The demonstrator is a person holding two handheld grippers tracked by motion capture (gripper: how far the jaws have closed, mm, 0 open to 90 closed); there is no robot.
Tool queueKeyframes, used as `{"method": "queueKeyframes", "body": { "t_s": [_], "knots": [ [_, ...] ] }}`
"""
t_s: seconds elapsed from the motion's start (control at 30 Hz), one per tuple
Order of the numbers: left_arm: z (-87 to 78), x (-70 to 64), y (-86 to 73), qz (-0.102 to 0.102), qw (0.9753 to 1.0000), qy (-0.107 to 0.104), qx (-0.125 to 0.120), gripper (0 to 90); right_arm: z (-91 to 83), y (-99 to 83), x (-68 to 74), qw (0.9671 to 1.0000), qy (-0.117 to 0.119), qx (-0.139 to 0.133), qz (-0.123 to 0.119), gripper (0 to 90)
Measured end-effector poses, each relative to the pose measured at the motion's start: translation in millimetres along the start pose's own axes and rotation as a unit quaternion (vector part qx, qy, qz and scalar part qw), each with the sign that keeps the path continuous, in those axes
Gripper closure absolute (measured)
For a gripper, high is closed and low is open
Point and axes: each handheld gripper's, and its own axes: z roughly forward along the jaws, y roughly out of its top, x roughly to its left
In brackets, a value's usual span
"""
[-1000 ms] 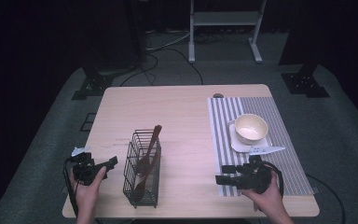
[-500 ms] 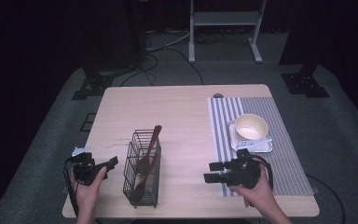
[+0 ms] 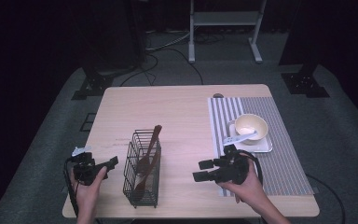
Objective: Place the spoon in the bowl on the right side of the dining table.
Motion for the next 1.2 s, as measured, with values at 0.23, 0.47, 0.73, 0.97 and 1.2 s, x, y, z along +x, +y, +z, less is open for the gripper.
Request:
{"method": "queueKeyframes", "body": {
  "t_s": [0.23, 0.47, 0.73, 0.97, 1.2],
  "knots": [
    [-0.5, 0.0, 0.2, -0.002, 1.0, 0.0, -0.002, 0.2, 9.9, 13.7, 4.9, 0.9999, 0.012, 0.01, -0.002, 25.9],
    [-0.3, 0.1, 0.3, -0.002, 1.0, 0.0, -0.002, 0.2, 21.2, 24.4, 5.8, 0.9996, 0.013, 0.024, -0.002, 25.9],
    [-0.3, 0.2, 0.5, -0.002, 1.0, -0.001, -0.003, 0.2, 31.5, 36.5, 4.3, 0.9991, 0.025, 0.033, 0.001, 25.9],
    [-1.0, 0.3, 0.7, -0.001, 1.0, -0.001, -0.002, 0.2, 40.1, 46.6, 6.6, 0.9988, 0.029, 0.038, -0.003, 25.9],
    [-1.5, 1.0, 1.1, -0.001, 1.0, 0.0, -0.003, 0.2, 50.7, 53.9, 6.1, 0.9985, 0.036, 0.04, -0.001, 26.0]
  ]
}}
